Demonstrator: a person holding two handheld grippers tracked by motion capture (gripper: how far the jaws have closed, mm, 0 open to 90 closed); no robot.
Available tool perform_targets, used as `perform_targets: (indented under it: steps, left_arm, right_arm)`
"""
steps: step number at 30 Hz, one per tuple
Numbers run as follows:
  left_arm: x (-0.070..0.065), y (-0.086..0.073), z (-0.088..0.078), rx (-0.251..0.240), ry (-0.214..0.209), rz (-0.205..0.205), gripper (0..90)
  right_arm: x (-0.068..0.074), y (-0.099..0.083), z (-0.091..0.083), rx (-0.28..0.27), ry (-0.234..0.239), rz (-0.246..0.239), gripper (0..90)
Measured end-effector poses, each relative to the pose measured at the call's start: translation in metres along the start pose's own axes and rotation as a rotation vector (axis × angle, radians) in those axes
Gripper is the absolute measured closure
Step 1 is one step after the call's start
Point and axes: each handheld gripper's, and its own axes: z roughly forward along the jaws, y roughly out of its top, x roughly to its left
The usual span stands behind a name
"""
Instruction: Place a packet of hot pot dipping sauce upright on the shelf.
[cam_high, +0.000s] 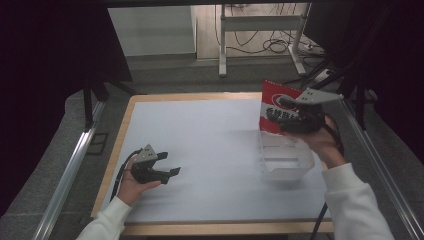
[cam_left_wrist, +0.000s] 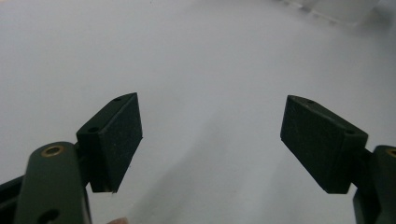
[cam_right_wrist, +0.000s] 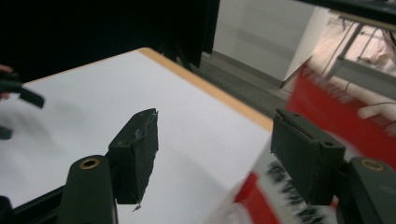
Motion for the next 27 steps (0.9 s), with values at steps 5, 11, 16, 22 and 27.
perform_targets:
  steps: [5, 11, 16, 22, 27]
  left_arm:
    - [-0.004, 0.003, -0.003, -0.011, -0.007, 0.008, 20.3]
    - [-0.01, 0.003, -0.007, -0.006, -0.004, 0.01, 20.2]
    - [-0.018, 0.002, -0.006, 0.007, -0.009, 0.025, 20.1]
    - [-0.022, 0.0, -0.005, 0.016, -0.008, 0.03, 20.1]
    - [-0.022, -0.001, -0.003, 0.023, -0.007, 0.028, 20.1]
  right_arm:
    - [0.031, -0.029, 0.007, 0.023, 0.039, 0.031, 31.8]
    - [0.057, -0.064, 0.011, 0.052, 0.065, 0.086, 31.8]
    - [0.078, -0.086, 0.016, 0.059, 0.115, 0.123, 31.3]
    - [0.103, -0.106, 0.023, 0.101, 0.179, 0.126, 30.6]
    - [0.113, -0.107, 0.027, 0.094, 0.183, 0.085, 30.8]
